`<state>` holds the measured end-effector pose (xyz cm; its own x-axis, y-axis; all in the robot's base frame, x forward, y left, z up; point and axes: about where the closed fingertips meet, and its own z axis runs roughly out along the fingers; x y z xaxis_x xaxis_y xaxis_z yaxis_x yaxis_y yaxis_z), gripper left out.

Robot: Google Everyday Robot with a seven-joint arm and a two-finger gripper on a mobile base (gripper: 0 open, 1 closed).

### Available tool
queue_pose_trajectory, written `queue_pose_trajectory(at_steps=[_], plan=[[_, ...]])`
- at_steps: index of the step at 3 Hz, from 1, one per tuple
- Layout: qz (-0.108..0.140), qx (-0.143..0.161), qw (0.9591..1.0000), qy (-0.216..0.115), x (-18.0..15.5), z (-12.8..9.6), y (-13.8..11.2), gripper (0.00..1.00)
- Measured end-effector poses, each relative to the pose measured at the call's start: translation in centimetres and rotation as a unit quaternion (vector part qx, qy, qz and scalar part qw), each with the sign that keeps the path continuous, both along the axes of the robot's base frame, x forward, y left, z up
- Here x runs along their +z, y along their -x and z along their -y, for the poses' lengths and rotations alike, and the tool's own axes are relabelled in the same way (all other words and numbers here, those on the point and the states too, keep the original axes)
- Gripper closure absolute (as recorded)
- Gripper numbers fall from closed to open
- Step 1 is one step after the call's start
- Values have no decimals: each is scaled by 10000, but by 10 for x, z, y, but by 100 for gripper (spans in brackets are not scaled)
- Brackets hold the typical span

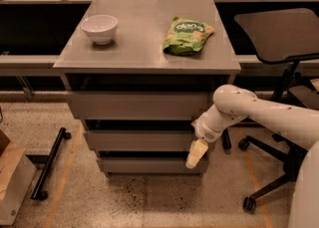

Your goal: Open middle drawer

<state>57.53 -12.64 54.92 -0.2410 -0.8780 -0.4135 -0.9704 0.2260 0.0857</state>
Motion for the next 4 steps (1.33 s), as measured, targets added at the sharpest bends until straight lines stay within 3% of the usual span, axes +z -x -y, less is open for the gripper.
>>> queue_pose_trajectory(at_steps=[1,4], plan=[[-39,-165,9998,-98,-29,6,-6,0],[222,-819,9954,-441,-85,30,-64,0]])
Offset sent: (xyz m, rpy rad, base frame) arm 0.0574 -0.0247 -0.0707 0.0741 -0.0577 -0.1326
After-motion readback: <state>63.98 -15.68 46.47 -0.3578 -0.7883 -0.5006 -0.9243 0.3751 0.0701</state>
